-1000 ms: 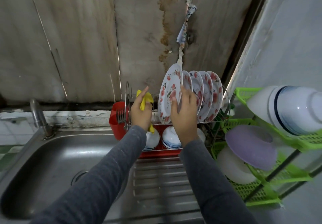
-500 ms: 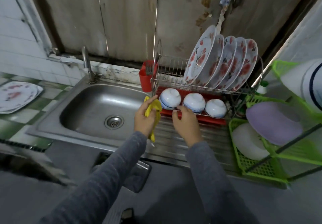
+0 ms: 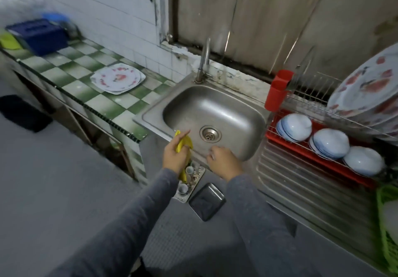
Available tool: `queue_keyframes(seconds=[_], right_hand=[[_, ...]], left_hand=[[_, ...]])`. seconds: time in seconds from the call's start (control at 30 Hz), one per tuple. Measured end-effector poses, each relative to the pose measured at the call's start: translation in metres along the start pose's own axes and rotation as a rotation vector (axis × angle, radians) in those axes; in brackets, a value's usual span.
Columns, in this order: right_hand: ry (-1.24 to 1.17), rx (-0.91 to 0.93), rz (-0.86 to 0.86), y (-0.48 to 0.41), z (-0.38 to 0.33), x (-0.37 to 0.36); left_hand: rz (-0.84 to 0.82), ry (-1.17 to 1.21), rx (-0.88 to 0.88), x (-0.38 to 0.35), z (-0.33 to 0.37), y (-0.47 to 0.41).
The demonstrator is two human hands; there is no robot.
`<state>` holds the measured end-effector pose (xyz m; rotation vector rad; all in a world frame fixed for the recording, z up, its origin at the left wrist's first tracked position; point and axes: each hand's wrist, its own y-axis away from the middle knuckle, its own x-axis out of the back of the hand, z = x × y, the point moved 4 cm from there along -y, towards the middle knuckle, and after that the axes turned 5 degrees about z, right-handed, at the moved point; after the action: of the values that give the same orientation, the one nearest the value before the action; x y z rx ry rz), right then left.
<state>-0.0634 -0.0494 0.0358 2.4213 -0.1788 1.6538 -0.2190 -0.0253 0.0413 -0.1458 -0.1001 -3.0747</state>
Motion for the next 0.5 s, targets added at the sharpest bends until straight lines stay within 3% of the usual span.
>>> queue_keyframes(seconds=[0.5], right_hand=[[-0.019, 0.242, -0.097, -0.124, -0.259, -0.102]], left_hand=[[0.204, -0.084, 0.032, 0.245, -0.039, -0.162]])
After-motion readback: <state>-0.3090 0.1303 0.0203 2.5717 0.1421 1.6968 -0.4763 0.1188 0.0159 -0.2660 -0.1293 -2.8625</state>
